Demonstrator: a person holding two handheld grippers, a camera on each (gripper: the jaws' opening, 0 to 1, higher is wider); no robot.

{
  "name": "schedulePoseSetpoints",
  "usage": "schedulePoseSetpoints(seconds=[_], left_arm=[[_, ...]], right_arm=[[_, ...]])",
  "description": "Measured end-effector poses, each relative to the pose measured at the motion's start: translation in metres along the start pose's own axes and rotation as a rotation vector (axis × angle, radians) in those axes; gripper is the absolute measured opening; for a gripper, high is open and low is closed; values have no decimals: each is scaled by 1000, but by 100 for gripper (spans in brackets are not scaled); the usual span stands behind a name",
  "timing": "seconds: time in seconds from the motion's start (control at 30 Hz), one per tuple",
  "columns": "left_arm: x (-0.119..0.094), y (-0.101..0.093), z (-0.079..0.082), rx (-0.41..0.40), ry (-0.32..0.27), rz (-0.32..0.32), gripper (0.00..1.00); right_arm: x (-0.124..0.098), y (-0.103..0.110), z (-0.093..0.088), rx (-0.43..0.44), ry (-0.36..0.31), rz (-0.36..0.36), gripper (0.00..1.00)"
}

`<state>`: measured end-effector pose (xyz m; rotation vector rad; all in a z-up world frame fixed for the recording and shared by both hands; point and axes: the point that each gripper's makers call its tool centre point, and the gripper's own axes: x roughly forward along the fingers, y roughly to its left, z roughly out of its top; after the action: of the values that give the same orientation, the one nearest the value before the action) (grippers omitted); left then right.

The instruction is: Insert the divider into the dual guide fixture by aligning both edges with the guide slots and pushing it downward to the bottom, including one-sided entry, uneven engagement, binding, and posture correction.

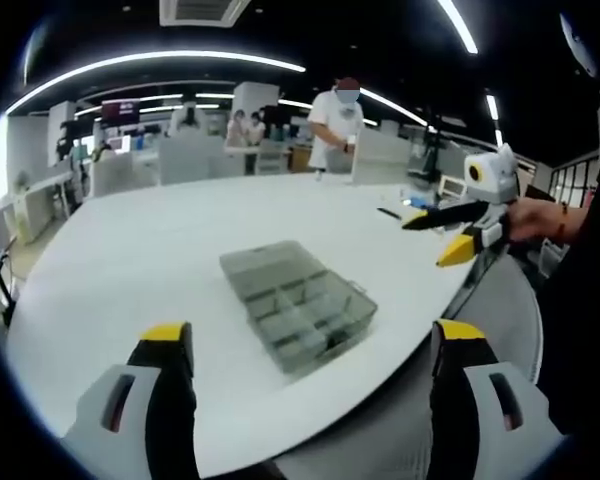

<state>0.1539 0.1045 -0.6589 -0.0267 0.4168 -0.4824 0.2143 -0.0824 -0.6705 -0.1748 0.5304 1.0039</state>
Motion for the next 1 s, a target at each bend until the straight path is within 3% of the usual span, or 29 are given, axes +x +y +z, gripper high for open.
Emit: schedulePoseSetpoints(seconds=[0.23, 0.37, 0.53, 0.63, 1.0], left_arm=[[1, -1, -5, 12, 32, 0, 98], [4, -4, -6, -38, 24, -22, 98], [5, -10, -7, 25, 59, -35, 99], [6, -10, -6, 17, 52, -37, 99], [6, -14, -10, 16, 66, -43, 99]], right_arm=[[-6, -2, -4, 14, -8, 0, 82], [-8, 0, -5, 27, -20, -2, 82], [-9, 5, -12, 28, -9, 2, 83], [-10, 7, -8, 95, -46, 18, 83], [-10, 10, -8, 74, -37, 25, 83]])
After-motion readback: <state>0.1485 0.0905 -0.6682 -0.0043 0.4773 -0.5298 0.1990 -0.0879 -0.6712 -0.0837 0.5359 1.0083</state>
